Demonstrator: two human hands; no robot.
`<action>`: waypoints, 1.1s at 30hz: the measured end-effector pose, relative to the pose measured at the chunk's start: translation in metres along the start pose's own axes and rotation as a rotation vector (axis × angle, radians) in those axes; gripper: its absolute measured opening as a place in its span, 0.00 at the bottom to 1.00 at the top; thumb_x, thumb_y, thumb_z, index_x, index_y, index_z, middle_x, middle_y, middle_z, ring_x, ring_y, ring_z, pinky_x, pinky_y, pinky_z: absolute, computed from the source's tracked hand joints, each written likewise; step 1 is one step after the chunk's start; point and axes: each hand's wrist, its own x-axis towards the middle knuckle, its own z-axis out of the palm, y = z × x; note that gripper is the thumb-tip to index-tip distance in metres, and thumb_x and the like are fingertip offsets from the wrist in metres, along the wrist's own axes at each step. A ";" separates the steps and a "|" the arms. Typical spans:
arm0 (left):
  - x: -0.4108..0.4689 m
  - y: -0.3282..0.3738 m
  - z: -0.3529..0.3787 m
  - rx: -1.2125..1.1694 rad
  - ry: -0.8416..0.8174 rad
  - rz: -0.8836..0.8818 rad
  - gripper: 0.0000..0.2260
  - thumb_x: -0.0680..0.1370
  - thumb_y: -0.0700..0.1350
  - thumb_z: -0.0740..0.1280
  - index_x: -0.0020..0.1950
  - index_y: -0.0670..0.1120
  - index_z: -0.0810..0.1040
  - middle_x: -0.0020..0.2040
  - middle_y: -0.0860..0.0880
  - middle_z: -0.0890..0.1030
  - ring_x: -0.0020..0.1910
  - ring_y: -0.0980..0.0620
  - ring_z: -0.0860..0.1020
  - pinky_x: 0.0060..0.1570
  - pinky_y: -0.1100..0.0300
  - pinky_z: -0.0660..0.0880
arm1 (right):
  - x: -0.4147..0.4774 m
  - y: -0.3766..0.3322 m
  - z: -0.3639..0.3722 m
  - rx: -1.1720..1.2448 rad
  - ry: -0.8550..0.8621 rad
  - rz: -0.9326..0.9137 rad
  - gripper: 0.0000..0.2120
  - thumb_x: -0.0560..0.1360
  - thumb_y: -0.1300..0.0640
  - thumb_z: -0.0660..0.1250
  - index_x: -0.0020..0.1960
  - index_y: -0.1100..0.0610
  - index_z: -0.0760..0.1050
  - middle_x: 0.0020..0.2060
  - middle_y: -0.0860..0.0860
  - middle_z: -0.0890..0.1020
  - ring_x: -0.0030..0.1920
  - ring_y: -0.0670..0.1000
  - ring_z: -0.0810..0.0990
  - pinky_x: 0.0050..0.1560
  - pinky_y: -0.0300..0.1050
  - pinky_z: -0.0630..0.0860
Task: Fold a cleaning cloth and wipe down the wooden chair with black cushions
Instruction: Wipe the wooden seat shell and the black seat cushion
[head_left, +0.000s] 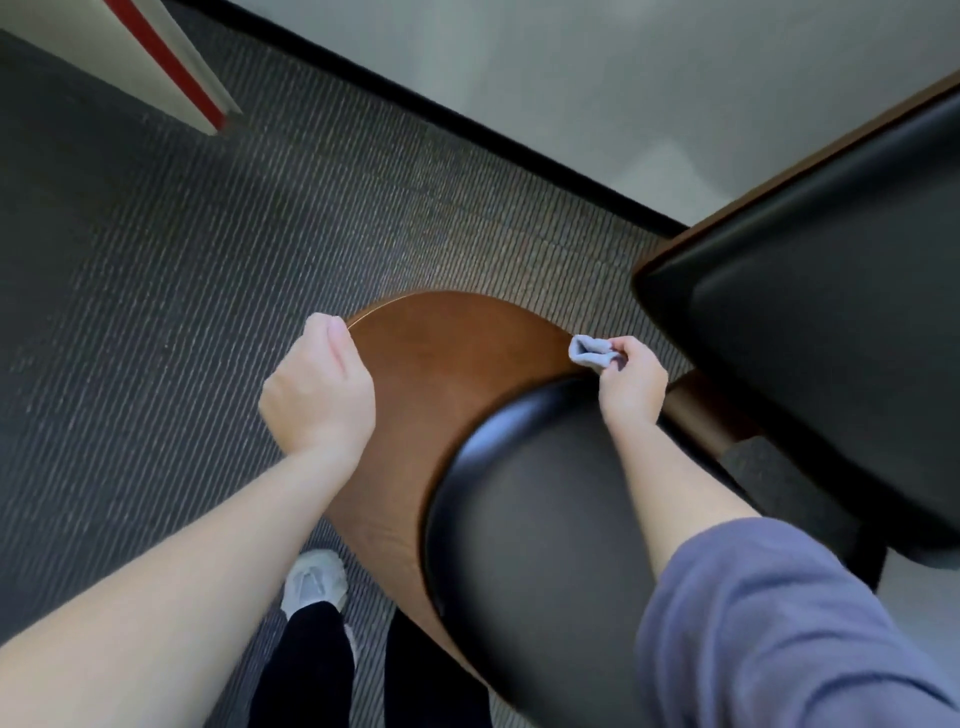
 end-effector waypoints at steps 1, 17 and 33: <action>0.000 -0.001 0.001 0.013 0.016 0.004 0.13 0.84 0.47 0.50 0.49 0.43 0.71 0.37 0.46 0.73 0.36 0.43 0.69 0.40 0.52 0.62 | 0.006 0.006 0.002 -0.011 -0.019 -0.003 0.14 0.75 0.67 0.60 0.55 0.58 0.79 0.53 0.54 0.81 0.54 0.54 0.78 0.48 0.39 0.66; -0.002 -0.001 0.006 0.050 0.081 0.022 0.14 0.85 0.45 0.51 0.50 0.41 0.73 0.37 0.47 0.72 0.35 0.44 0.69 0.38 0.52 0.60 | 0.011 0.036 0.015 -0.255 -0.169 -0.167 0.15 0.78 0.61 0.62 0.62 0.53 0.80 0.55 0.56 0.83 0.56 0.60 0.80 0.57 0.47 0.74; -0.003 -0.003 0.001 0.013 0.030 0.045 0.13 0.85 0.46 0.51 0.51 0.42 0.72 0.38 0.47 0.72 0.36 0.44 0.68 0.40 0.53 0.59 | -0.030 -0.041 0.047 0.120 -0.078 -0.174 0.13 0.77 0.63 0.64 0.59 0.61 0.81 0.59 0.53 0.77 0.58 0.51 0.76 0.56 0.29 0.62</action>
